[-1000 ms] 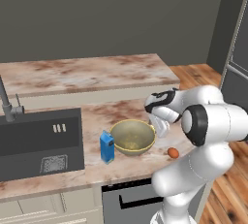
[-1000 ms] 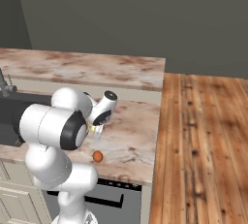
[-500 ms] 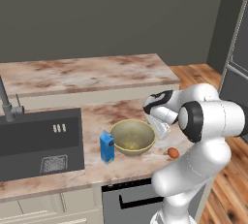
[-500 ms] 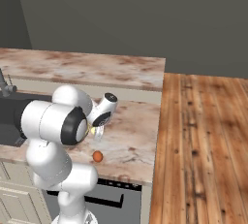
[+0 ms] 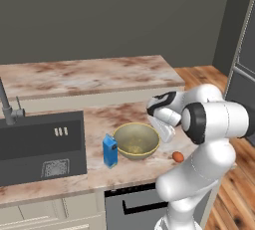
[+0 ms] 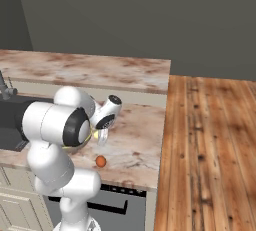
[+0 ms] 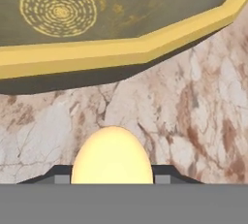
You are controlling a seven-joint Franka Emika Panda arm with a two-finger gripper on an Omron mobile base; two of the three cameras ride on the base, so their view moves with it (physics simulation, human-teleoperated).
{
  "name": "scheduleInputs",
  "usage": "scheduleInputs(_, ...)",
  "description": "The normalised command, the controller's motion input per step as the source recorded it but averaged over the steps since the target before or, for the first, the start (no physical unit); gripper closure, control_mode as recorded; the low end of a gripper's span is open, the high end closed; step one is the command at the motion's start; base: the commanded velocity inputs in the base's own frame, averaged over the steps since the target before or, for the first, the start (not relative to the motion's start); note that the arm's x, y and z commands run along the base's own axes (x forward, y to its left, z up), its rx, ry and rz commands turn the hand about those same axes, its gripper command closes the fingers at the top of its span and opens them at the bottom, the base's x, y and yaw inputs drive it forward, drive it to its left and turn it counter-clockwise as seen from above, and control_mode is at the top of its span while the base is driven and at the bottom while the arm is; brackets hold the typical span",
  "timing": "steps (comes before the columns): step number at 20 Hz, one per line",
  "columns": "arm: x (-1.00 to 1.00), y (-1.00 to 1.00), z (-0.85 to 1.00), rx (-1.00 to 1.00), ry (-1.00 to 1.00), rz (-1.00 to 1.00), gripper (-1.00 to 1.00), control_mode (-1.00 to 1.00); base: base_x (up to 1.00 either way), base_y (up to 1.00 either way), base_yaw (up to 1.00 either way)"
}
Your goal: Gather the eggs and milk located in the vicinity of the sink area and place them right next to the bowl.
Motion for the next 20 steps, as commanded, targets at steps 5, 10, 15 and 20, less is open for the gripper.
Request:
scheduleInputs(5, -0.04, 0.15, 0.00, 0.00, 0.00, 0.02, -1.00, -1.00, 0.00, 0.00, 0.00)
scheduleInputs(10, -0.19, 0.07, 0.00, 0.00, 0.00, 0.01, -1.00, -1.00, 0.00, 0.00, 0.00)
scheduleInputs(15, -0.21, 0.00, 0.00, 0.00, 0.00, 0.01, -1.00, -1.00, 0.00, 0.00, 0.00)
scheduleInputs(20, -0.13, 0.00, 0.00, 0.00, -0.06, 0.03, -1.00, -1.00, 0.00, 0.00, 0.00)
